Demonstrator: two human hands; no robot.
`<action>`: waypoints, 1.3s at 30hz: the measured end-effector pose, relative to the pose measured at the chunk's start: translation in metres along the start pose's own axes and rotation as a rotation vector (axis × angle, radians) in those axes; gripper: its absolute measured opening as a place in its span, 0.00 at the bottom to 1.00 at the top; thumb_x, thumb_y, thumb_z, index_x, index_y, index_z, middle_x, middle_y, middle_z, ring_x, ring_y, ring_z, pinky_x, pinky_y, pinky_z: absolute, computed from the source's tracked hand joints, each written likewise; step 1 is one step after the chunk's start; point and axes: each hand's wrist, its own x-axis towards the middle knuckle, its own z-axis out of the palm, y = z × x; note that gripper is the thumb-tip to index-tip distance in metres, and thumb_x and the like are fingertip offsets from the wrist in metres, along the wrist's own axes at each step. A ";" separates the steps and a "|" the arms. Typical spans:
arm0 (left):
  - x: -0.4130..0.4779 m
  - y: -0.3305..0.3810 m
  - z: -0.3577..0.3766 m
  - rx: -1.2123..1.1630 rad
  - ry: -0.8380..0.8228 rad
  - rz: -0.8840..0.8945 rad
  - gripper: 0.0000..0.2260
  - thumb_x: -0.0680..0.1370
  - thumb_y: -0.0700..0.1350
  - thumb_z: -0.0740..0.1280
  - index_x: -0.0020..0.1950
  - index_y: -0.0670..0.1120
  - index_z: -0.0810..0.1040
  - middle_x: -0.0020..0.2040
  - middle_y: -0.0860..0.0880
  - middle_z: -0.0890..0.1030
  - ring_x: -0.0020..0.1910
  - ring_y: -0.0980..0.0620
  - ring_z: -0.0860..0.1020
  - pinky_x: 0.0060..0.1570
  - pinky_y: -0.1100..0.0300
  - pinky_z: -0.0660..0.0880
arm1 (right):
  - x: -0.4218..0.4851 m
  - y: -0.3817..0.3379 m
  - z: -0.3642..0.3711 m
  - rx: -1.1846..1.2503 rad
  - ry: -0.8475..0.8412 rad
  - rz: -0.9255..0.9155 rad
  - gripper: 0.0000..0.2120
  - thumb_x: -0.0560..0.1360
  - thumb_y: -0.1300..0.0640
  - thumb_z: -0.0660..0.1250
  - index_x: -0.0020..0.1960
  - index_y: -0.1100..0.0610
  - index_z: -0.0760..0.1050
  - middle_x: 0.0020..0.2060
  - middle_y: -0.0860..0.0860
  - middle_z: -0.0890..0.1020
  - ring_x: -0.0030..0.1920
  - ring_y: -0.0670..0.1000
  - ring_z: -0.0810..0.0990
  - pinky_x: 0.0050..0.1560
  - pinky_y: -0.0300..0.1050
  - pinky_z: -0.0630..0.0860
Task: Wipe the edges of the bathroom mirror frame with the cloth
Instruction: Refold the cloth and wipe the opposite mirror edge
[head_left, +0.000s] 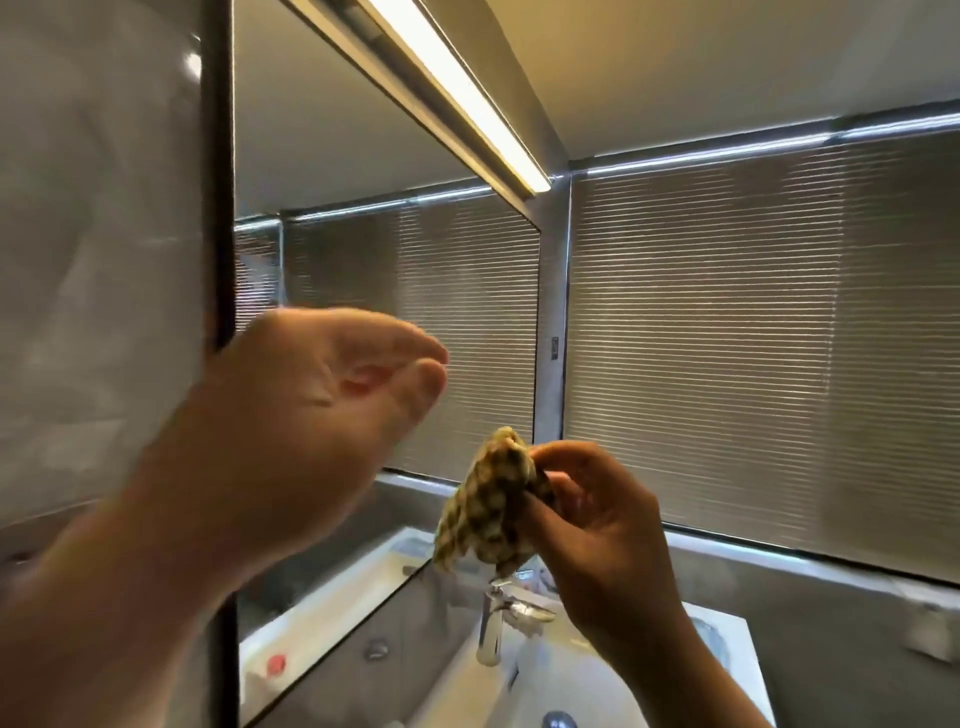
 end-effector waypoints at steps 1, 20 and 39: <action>-0.014 -0.003 0.013 -0.018 -0.042 -0.048 0.12 0.69 0.59 0.67 0.49 0.59 0.82 0.45 0.63 0.84 0.46 0.67 0.81 0.45 0.74 0.75 | -0.003 -0.002 0.000 0.007 -0.001 -0.016 0.07 0.73 0.62 0.74 0.49 0.56 0.79 0.40 0.53 0.85 0.42 0.52 0.86 0.40 0.43 0.82; -0.118 -0.052 0.147 -0.348 -0.272 -0.475 0.13 0.68 0.47 0.75 0.44 0.55 0.71 0.33 0.46 0.79 0.29 0.46 0.76 0.29 0.44 0.75 | -0.116 0.019 -0.092 -0.258 0.294 0.277 0.16 0.72 0.67 0.73 0.40 0.45 0.84 0.39 0.52 0.86 0.41 0.50 0.84 0.45 0.39 0.80; -0.058 0.070 0.329 -0.271 -0.253 -0.231 0.13 0.69 0.43 0.77 0.46 0.55 0.76 0.36 0.55 0.79 0.33 0.53 0.78 0.33 0.54 0.77 | -0.114 -0.018 -0.337 -0.736 0.097 0.263 0.12 0.71 0.50 0.67 0.53 0.38 0.79 0.48 0.34 0.83 0.52 0.40 0.81 0.52 0.30 0.75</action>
